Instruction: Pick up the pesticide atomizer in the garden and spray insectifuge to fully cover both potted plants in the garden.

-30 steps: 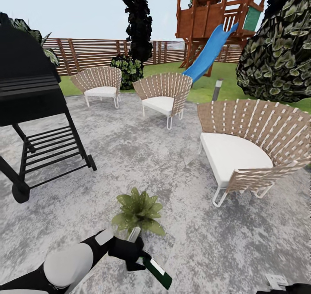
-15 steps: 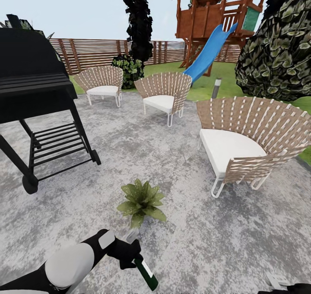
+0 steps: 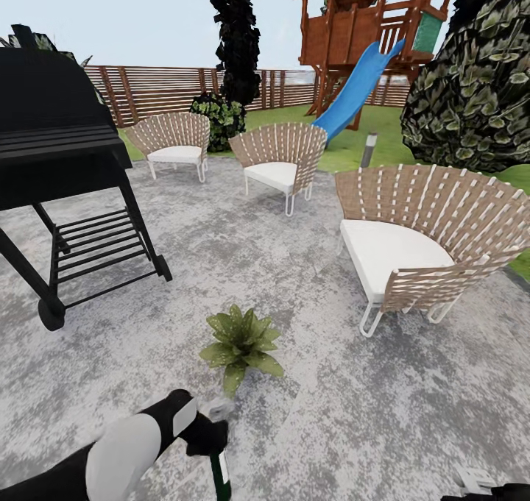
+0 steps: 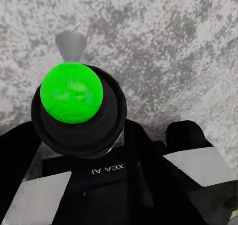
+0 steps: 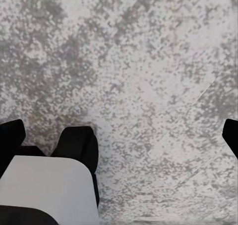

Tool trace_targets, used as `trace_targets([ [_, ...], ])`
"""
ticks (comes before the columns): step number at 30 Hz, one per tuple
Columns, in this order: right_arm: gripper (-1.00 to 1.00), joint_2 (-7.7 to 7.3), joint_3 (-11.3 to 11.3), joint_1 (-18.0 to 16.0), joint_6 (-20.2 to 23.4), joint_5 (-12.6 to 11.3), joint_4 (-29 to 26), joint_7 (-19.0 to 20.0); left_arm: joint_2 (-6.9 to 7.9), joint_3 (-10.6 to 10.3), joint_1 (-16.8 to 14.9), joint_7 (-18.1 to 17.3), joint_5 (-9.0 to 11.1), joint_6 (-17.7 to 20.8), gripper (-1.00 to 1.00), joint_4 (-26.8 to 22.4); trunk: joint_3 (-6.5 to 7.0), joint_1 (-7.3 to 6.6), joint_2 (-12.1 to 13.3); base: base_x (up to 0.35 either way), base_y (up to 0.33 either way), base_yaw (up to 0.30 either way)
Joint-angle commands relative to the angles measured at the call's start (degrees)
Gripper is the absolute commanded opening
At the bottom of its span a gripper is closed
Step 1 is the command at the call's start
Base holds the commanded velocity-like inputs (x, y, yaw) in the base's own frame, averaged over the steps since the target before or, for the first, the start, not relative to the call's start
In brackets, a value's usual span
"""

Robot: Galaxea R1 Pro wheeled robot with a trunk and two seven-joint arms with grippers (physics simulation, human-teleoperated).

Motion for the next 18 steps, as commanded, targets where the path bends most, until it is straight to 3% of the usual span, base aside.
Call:
trace_targets([
  [1, 1.00, 0.07, -0.23, -0.07, 0.12, 0.32, -0.03, 0.33, -0.03, -5.40, 0.00, -0.38, -0.56, -0.32, -1.00, -0.11, -0.05, -0.01, -0.02, 0.000, 0.000, 0.000],
  [4, 1.00, 0.06, -0.23, -0.05, 0.12, 0.33, -0.03, 0.33, -0.03, -7.93, 0.06, -0.38, -0.57, -0.50, -1.00, -0.05, -0.05, -0.01, -0.02, -0.015, 0.000, 0.000],
  [18, 1.00, 0.00, -0.30, -0.06, 0.12, 0.32, -0.09, 0.31, 0.09, -8.28, 0.09, -0.38, -0.87, -0.57, -1.00, -0.04, -0.05, -0.01, -0.02, -0.314, 0.000, 0.000],
])
